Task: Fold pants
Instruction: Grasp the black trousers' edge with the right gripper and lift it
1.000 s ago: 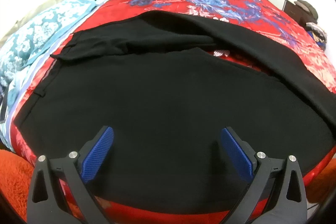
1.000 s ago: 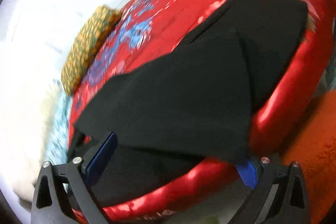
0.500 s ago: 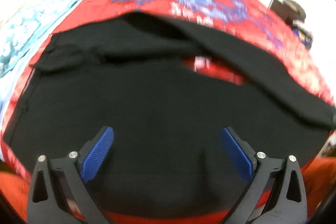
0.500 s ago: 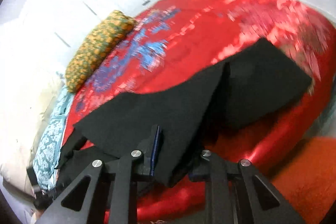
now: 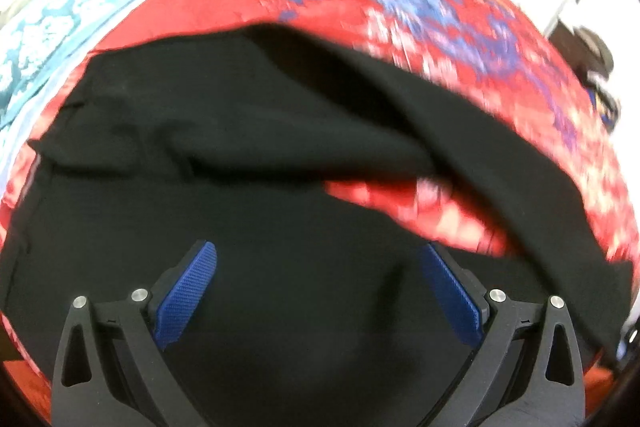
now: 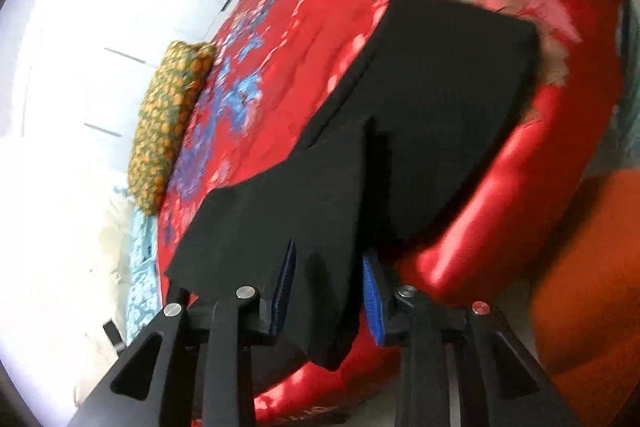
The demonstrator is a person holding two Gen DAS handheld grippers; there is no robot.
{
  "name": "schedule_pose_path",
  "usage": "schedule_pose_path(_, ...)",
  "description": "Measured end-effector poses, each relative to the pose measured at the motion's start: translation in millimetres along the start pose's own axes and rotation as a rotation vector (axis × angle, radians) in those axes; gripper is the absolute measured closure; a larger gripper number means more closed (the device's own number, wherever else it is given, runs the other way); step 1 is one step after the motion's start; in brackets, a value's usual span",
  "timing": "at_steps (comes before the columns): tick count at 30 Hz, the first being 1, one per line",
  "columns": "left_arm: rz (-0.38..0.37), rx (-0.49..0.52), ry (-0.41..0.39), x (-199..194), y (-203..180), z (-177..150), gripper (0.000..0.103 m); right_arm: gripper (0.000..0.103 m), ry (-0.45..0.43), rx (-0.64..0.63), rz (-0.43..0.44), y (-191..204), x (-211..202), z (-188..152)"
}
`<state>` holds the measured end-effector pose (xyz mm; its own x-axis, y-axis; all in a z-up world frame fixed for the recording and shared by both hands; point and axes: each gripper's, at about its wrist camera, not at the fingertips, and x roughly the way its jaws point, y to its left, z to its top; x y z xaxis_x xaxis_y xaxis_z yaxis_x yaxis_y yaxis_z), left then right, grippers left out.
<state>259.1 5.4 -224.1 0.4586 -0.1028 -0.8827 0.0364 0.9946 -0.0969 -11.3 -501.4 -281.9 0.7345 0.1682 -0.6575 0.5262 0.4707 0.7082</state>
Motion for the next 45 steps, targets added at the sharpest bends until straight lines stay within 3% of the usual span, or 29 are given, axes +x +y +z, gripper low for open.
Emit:
schedule_pose_path(1, 0.004, 0.014, 0.006, 0, -1, -7, 0.001, 0.068, -0.018, 0.001, -0.029, -2, -5, 3)
schedule_pose_path(2, 0.003, 0.024, 0.007, -2, -1, -16, 0.001, 0.053, -0.047, 0.012, -0.064, -5, -13, 8)
schedule_pose_path(3, -0.002, 0.025, 0.006, -5, 0, -23, 0.001, 0.029, -0.075, 0.022, -0.094, -9, -20, 13)
schedule_pose_path(4, -0.007, 0.025, 0.007, -8, 1, -27, 0.001, 0.021, -0.118, 0.03, -0.145, -14, -28, 20)
schedule_pose_path(7, -0.01, 0.022, 0.009, -14, 6, -40, 0.001, 0.019, -0.233, 0.011, -0.277, -27, -48, 48)
schedule_pose_path(9, 0.0, 0.025, 0.007, -16, 10, -46, 0.001, 0.019, -0.202, -0.037, -0.352, -36, -41, 73)
schedule_pose_path(10, 0.007, 0.024, 0.008, -16, 12, -48, 0.001, 0.019, -0.172, -0.068, -0.369, -40, -35, 83)
schedule_pose_path(11, 0.015, 0.02, 0.011, -15, 14, -50, 0.001, 0.027, -0.116, -0.114, -0.391, -41, -24, 93)
schedule_pose_path(12, 0.022, 0.012, 0.014, -13, 15, -49, 0.001, 0.055, -0.054, -0.16, -0.399, -40, -12, 100)
schedule_pose_path(14, 0.031, -0.012, 0.015, -15, 19, -48, 0.001, 0.082, 0.009, -0.29, -0.426, -27, -1, 105)
schedule_pose_path(16, 0.018, -0.033, 0.001, -20, 22, -48, 0.001, 0.087, 0.007, -0.461, -0.468, -3, -1, 104)
schedule_pose_path(19, 0.013, -0.025, -0.016, -23, 19, -47, 0.001, 0.086, -0.03, -0.702, -0.621, 20, 7, 99)
schedule_pose_path(22, 0.02, -0.003, -0.006, -21, 15, -49, 0.001, 0.072, 0.016, -0.655, -0.669, 9, 21, 105)
schedule_pose_path(24, 0.01, 0.0, -0.028, -26, 15, -50, 0.001, 0.049, -0.031, -0.619, -0.649, 14, 9, 106)
schedule_pose_path(25, 0.007, 0.0, -0.037, -27, 17, -51, 0.001, 0.045, -0.074, -0.603, -0.635, 21, -2, 103)
schedule_pose_path(27, 0.004, -0.011, -0.046, -27, 21, -53, 0.001, 0.043, -0.131, -0.56, -0.512, 40, -31, 86)
schedule_pose_path(28, 0.0, -0.022, -0.045, -26, 24, -54, 0.001, 0.041, -0.133, -0.514, -0.406, 47, -43, 75)
schedule_pose_path(31, -0.023, -0.054, -0.026, -20, 29, -58, 0.001, 0.032, -0.007, -0.277, 0.071, 61, -51, 14)
schedule_pose_path(33, -0.026, -0.051, -0.027, -20, 27, -59, 0.001, 0.031, 0.126, -0.131, 0.273, 66, -27, -32)
schedule_pose_path(34, -0.026, -0.044, -0.035, -21, 26, -59, 0.001, 0.031, 0.193, -0.089, 0.332, 72, -6, -56)
schedule_pose_path(36, -0.015, -0.02, -0.065, -26, 25, -59, 0.001, 0.031, 0.241, -0.112, 0.341, 83, 24, -82)
schedule_pose_path(40, 0.0, -0.001, -0.085, -32, 30, -62, 0.001, 0.033, 0.299, -0.136, 0.251, 89, 73, -100)
schedule_pose_path(45, -0.023, -0.066, -0.083, -33, 45, -62, 0.001, 0.032, 0.076, -0.031, 0.199, 64, 49, -72)
